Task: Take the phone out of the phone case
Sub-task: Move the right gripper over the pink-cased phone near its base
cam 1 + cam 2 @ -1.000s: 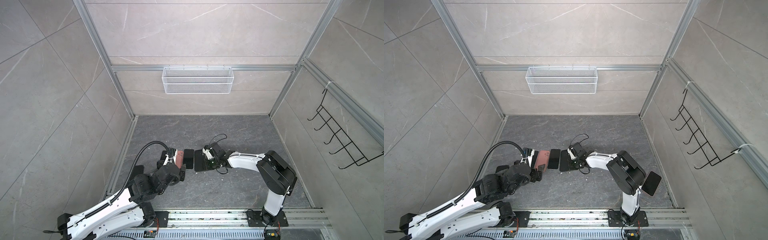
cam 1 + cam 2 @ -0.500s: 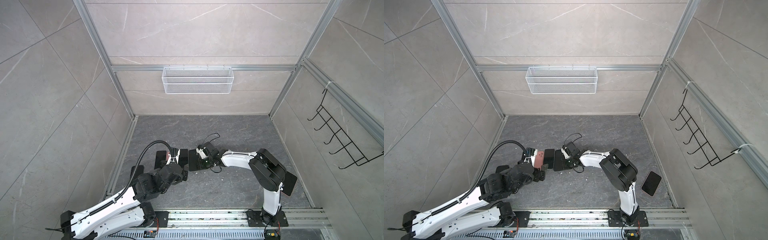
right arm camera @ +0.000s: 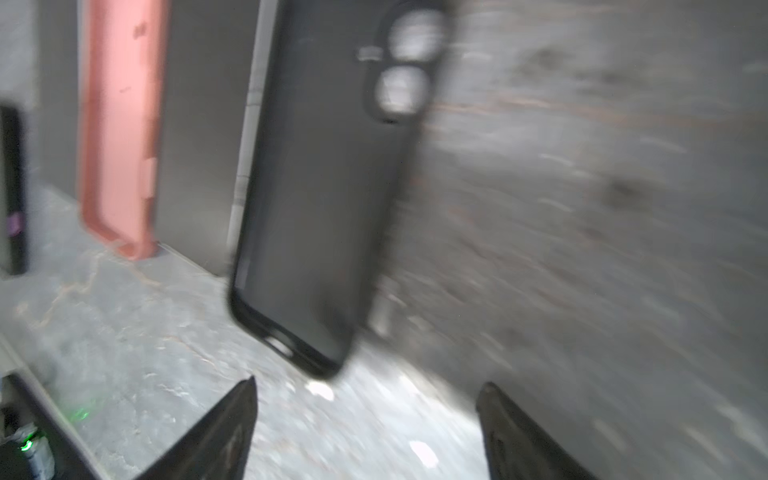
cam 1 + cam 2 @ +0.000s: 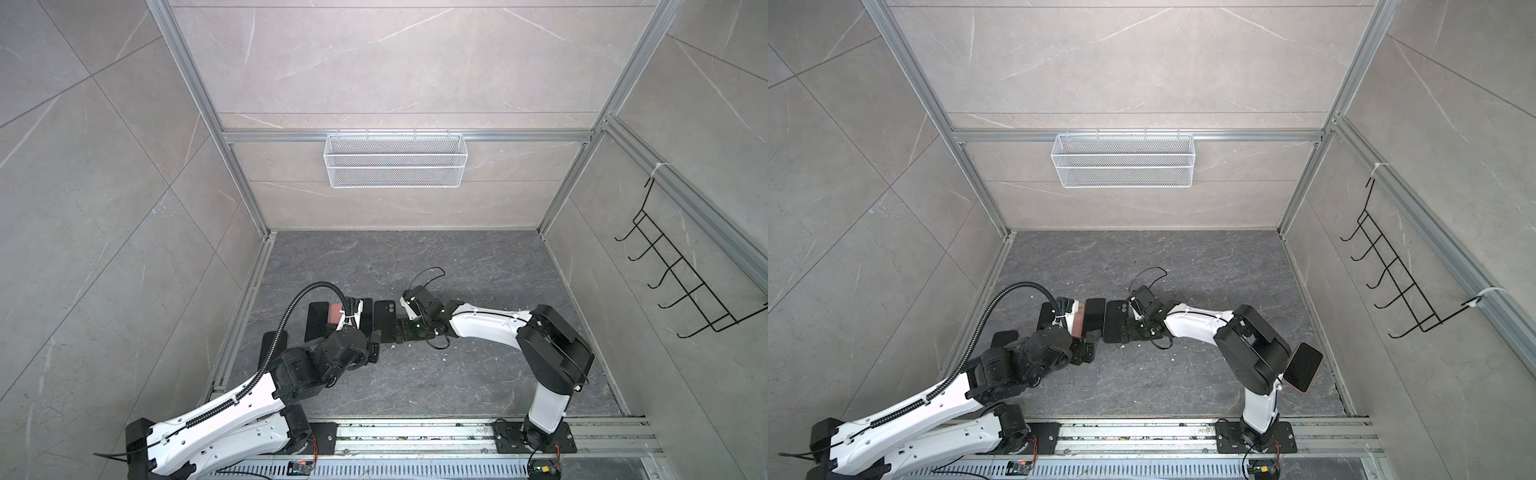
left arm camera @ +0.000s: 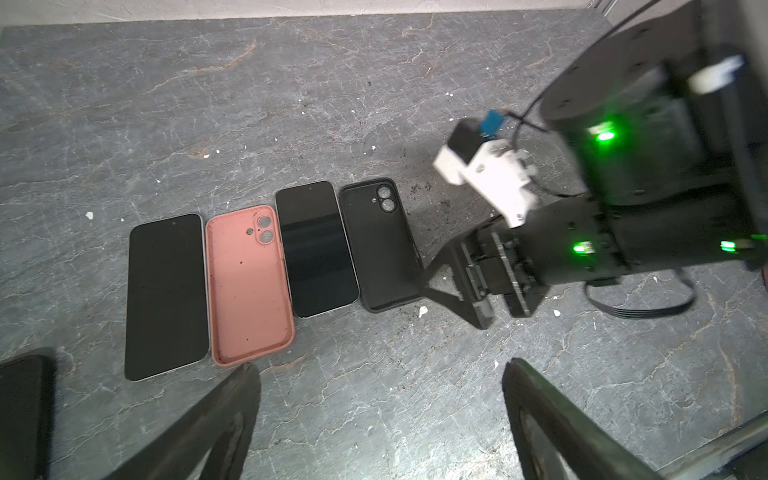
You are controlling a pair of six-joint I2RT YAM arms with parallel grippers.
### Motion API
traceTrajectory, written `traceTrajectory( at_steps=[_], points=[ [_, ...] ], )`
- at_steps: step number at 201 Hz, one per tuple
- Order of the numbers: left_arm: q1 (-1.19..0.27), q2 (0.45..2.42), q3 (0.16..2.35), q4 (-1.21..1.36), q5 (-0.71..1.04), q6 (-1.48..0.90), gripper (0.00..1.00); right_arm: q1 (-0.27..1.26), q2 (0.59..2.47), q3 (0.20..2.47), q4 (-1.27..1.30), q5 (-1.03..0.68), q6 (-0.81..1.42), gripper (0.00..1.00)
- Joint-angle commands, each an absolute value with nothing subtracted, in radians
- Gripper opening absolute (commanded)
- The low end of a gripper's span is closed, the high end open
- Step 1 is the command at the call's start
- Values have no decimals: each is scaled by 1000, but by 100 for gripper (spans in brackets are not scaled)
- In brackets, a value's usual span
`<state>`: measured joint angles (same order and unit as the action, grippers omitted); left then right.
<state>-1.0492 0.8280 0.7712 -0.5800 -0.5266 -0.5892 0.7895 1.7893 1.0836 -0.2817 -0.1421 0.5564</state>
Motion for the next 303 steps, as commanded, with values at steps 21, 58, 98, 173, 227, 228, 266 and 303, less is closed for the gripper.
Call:
traceTrajectory(
  at_steps=[21, 58, 98, 173, 227, 228, 266, 303],
  points=[
    [-1048, 855, 758, -495, -500, -600, 94, 762, 1583, 1037, -455, 72, 558, 99],
    [-1047, 898, 747, -416, -477, -590, 94, 734, 1439, 1059, -618, 265, 551, 99],
    [-1048, 966, 763, -357, -424, -571, 94, 543, 1289, 1036, -729, 354, 591, 100],
    [-1048, 1047, 770, -287, -346, -572, 94, 149, 1210, 933, -768, 352, 657, 100],
    [-1049, 1048, 738, -257, -330, -570, 94, -152, 1175, 804, -709, 262, 676, 100],
    [-1049, 1049, 738, -257, -330, -570, 94, -156, 1175, 801, -709, 262, 678, 100],
    [-1048, 1053, 726, -244, -324, -567, 94, -322, 1146, 722, -671, 268, 707, 100],
    [-1049, 1058, 714, -230, -314, -566, 94, -453, 1168, 702, -659, 281, 671, 100]
  ],
)
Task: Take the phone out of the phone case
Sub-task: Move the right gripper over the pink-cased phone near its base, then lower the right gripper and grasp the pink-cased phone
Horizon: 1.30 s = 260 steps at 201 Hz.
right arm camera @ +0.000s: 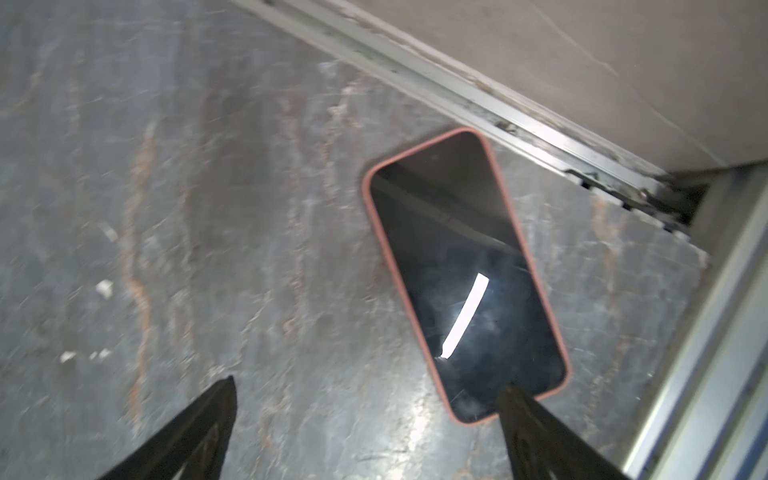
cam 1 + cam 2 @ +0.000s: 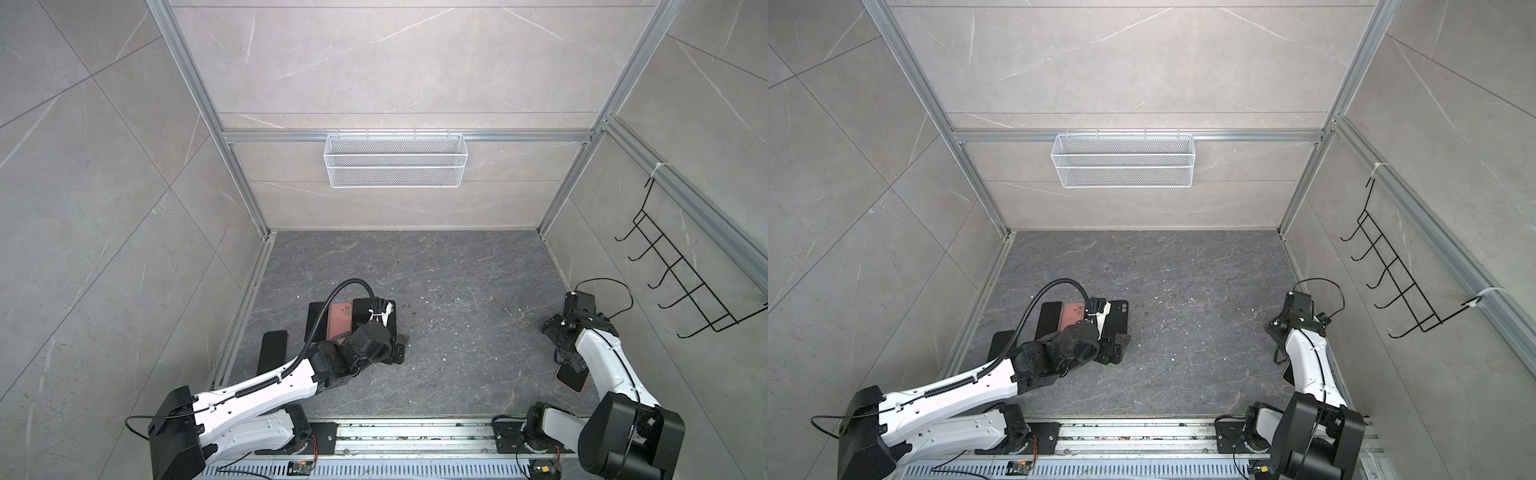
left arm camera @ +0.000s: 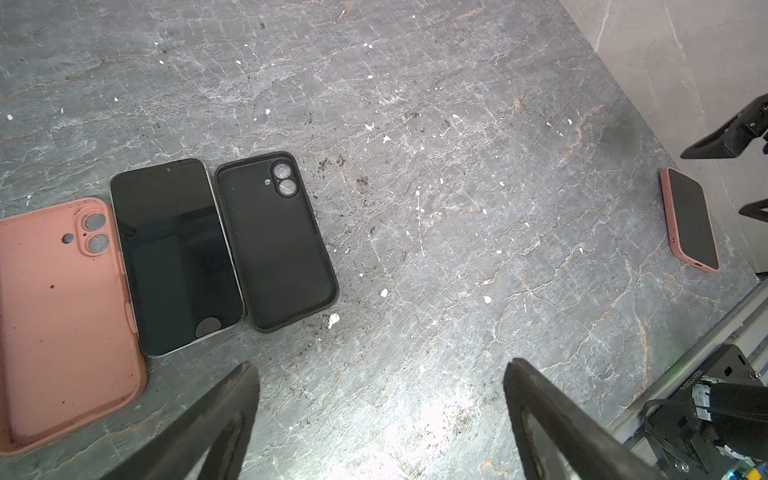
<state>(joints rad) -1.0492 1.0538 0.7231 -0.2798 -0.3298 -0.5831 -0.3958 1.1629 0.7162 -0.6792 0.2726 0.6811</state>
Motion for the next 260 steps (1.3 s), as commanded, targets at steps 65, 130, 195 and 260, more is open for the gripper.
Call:
traceTrajectory(
  at_steps=[65, 130, 195, 260],
  points=[
    [-1048, 1087, 717, -211, -300, -568, 94, -594, 1187, 641, -604, 229, 639, 100],
    [-1048, 1099, 716, -196, -290, -574, 94, -658, 1212, 626, -588, 194, 637, 100],
    [-1048, 1091, 706, -192, -275, -580, 93, -685, 1269, 626, -580, 183, 638, 100],
    [-1048, 1069, 693, -191, -284, -580, 93, -706, 1300, 611, -553, 149, 634, 100]
  ],
)
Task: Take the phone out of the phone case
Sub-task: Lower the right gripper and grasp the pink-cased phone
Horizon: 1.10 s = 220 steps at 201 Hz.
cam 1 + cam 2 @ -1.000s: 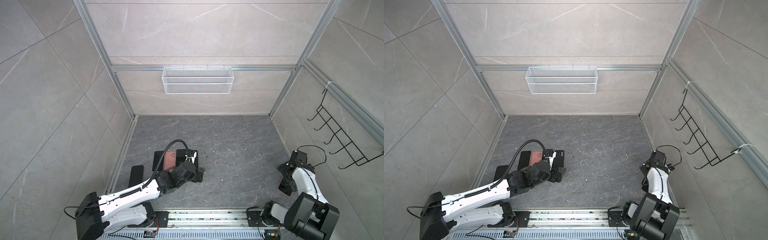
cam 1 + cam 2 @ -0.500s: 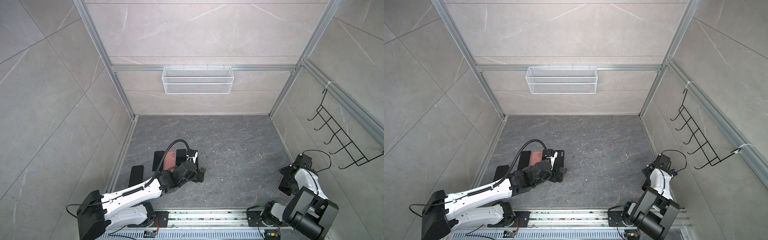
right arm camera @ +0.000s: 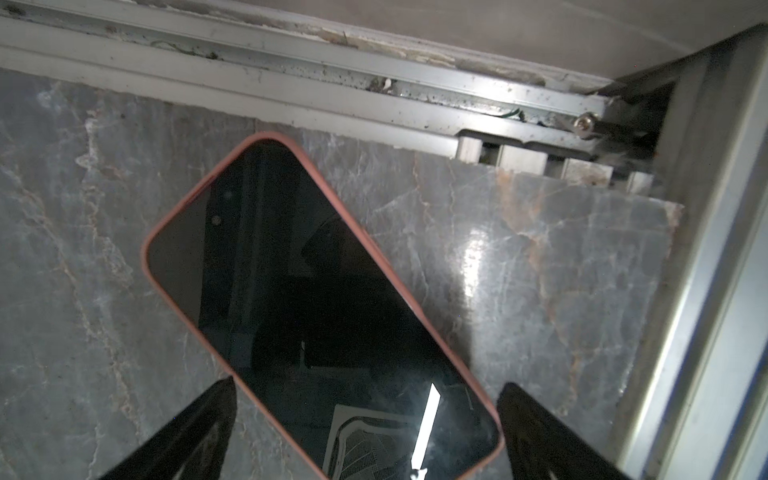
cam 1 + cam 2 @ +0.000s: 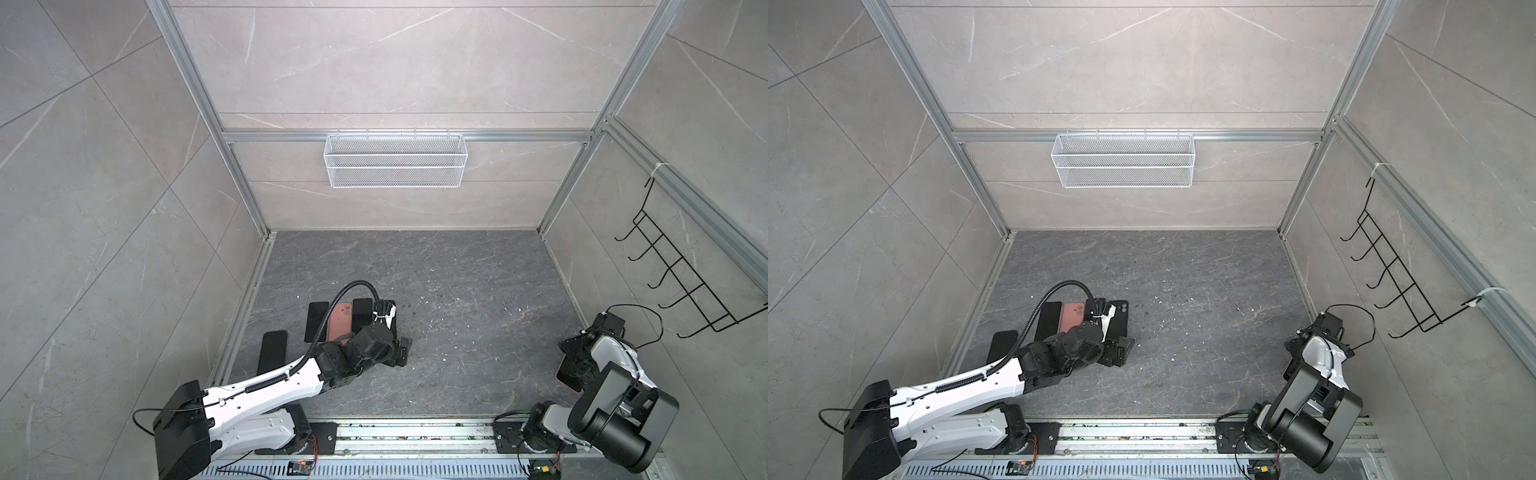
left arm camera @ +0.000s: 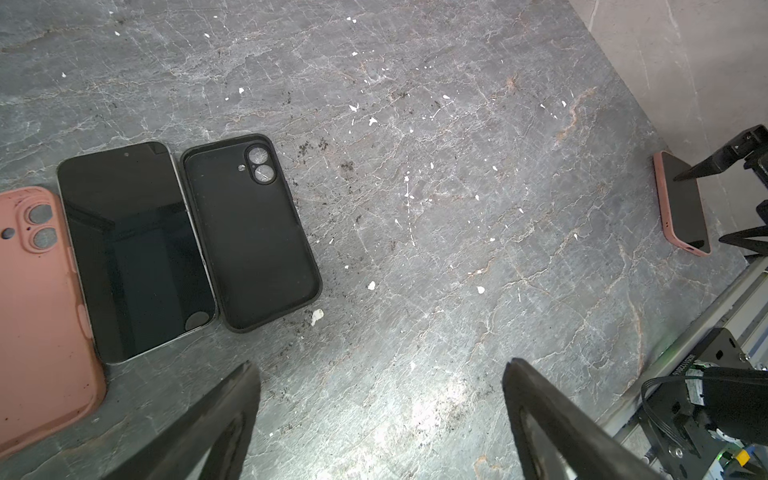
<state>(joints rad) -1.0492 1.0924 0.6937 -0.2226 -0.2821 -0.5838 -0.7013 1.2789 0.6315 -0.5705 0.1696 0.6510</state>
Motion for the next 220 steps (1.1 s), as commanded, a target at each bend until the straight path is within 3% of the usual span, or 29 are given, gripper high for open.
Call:
traceTrajectory(
  at_steps=[1, 148, 220],
  points=[
    [-1048, 1069, 692, -190, -284, -580, 93, -707, 1300, 611, -552, 149, 634, 100],
    [-1049, 1084, 704, -178, -275, -579, 92, -707, 1375, 612, -509, -30, 575, 95],
    [-1048, 1100, 719, -173, -270, -582, 92, -704, 1369, 614, -510, -39, 567, 79]
  ],
)
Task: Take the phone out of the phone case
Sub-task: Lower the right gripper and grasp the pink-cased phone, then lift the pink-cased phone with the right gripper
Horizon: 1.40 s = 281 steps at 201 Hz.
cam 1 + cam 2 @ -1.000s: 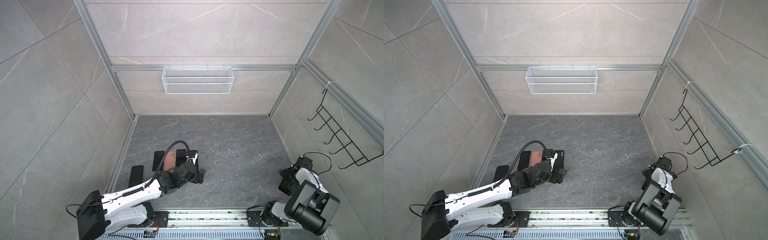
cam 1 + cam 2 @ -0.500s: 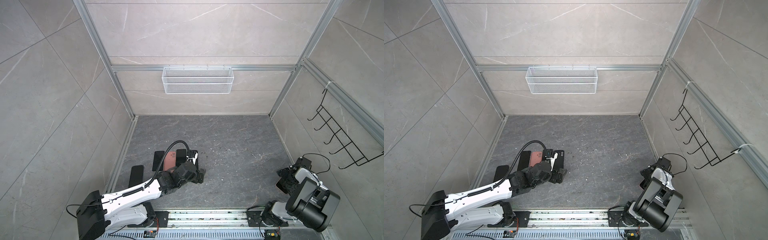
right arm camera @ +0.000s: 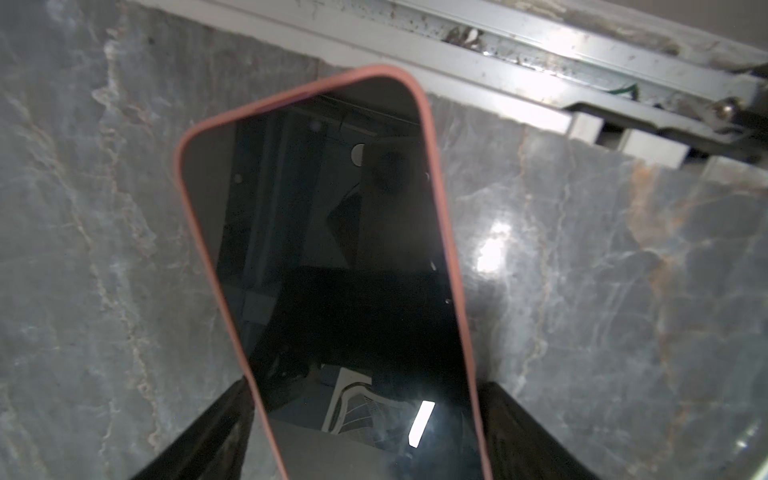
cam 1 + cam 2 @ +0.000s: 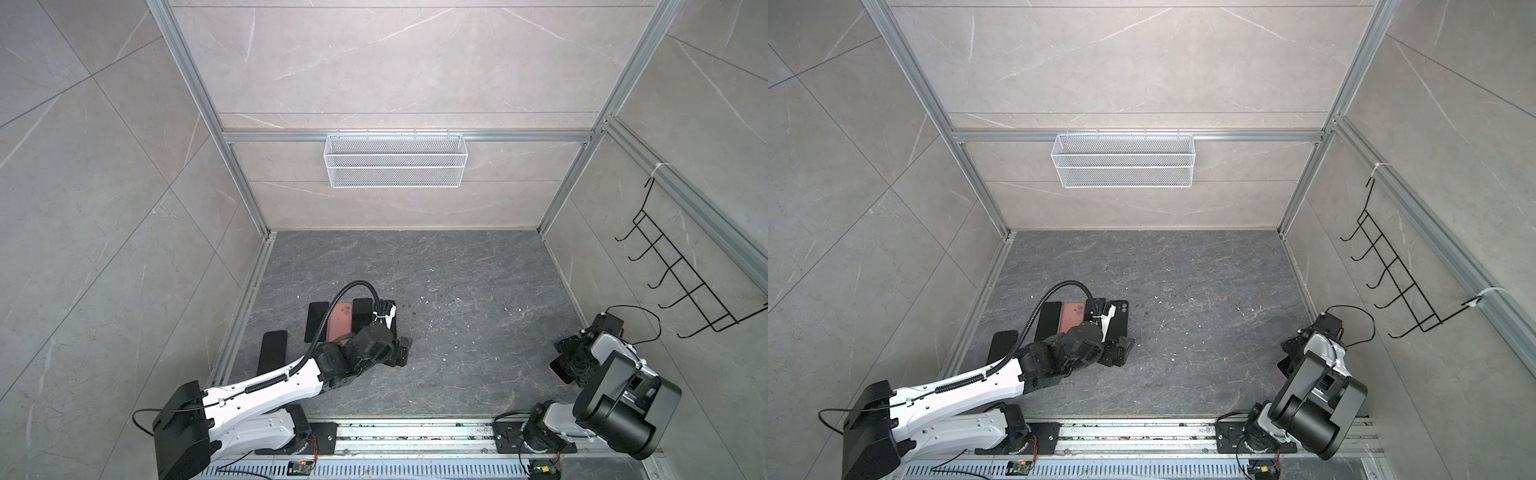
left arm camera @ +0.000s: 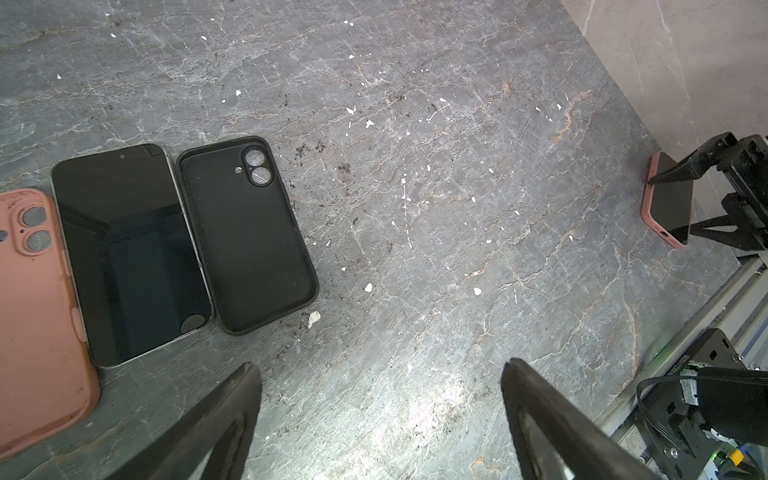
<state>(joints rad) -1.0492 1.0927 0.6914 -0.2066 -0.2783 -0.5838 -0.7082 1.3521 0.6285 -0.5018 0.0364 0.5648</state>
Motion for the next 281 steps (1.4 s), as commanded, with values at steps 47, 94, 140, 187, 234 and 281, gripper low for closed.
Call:
traceTrajectory(
  at_steps=[47, 94, 140, 187, 234, 281],
  points=[
    [-1048, 1098, 721, -173, -273, -581, 92, -701, 1355, 608, -500, -65, 556, 66],
    [-1048, 1106, 731, -176, -280, -574, 92, -683, 1341, 604, -491, -93, 544, 55],
    [-1048, 1126, 743, -175, -280, -575, 92, -656, 1353, 606, -482, -123, 539, 50],
    [-1048, 1135, 755, -176, -273, -578, 92, -624, 1352, 609, -484, -124, 538, 51],
    [-1048, 1139, 759, -181, -270, -580, 92, -621, 1373, 610, -477, -129, 545, 71],
    [-1048, 1151, 763, -179, -269, -578, 92, -600, 1384, 618, -481, -111, 551, 83]
  ],
)
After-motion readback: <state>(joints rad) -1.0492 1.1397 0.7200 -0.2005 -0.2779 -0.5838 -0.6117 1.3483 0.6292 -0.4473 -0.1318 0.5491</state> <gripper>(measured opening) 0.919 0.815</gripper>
